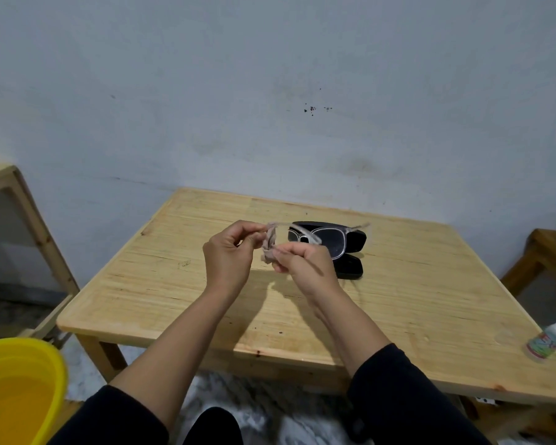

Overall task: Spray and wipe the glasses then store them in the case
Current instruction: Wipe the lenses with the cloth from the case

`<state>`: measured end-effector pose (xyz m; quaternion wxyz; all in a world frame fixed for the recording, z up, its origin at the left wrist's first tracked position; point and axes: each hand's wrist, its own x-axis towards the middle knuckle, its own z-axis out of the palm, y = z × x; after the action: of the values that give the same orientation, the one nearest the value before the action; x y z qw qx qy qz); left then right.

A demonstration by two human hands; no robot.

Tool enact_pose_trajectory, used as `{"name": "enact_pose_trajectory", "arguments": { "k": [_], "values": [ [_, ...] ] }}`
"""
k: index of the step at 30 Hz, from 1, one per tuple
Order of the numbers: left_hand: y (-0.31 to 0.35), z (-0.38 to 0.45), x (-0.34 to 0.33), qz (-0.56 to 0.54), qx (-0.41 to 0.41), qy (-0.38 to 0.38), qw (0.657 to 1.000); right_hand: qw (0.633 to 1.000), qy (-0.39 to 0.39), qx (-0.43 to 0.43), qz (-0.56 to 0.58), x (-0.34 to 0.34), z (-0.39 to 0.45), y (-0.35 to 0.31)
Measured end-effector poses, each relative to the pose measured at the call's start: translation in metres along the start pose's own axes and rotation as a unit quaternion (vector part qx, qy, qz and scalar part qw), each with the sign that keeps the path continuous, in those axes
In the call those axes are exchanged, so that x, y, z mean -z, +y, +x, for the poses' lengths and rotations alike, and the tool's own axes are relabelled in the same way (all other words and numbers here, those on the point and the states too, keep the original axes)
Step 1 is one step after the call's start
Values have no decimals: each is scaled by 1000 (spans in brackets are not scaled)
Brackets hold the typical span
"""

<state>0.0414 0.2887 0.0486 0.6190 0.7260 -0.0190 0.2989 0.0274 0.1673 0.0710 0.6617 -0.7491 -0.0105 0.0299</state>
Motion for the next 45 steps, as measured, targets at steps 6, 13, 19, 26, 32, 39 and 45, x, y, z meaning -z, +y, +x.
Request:
{"name": "enact_pose_trajectory", "arguments": {
  "k": [6, 13, 19, 26, 32, 39, 45],
  "values": [
    [1, 2, 4, 1, 7, 9, 1000, 990, 139, 24, -4, 4, -4, 4],
    [6, -16, -10, -6, 3, -11, 1000, 956, 266, 38, 117, -22, -3, 5],
    [7, -14, -13, -28, 20, -5, 999, 960, 198, 29, 194, -19, -3, 2],
    [6, 2, -1, -10, 18, 2, 1000, 991, 34, 37, 125, -7, -4, 5],
    [6, 4, 15, 0, 24, 0, 1000, 996, -44, 73, -22, 3, -3, -4],
    [2, 11, 44, -3, 38, 56, 998, 990, -18, 96, -100, -1, -4, -4],
    [-8, 22, 94, 43, 47, 113, 992, 1000, -5, 0, -27, -5, -9, 11]
  ]
}}
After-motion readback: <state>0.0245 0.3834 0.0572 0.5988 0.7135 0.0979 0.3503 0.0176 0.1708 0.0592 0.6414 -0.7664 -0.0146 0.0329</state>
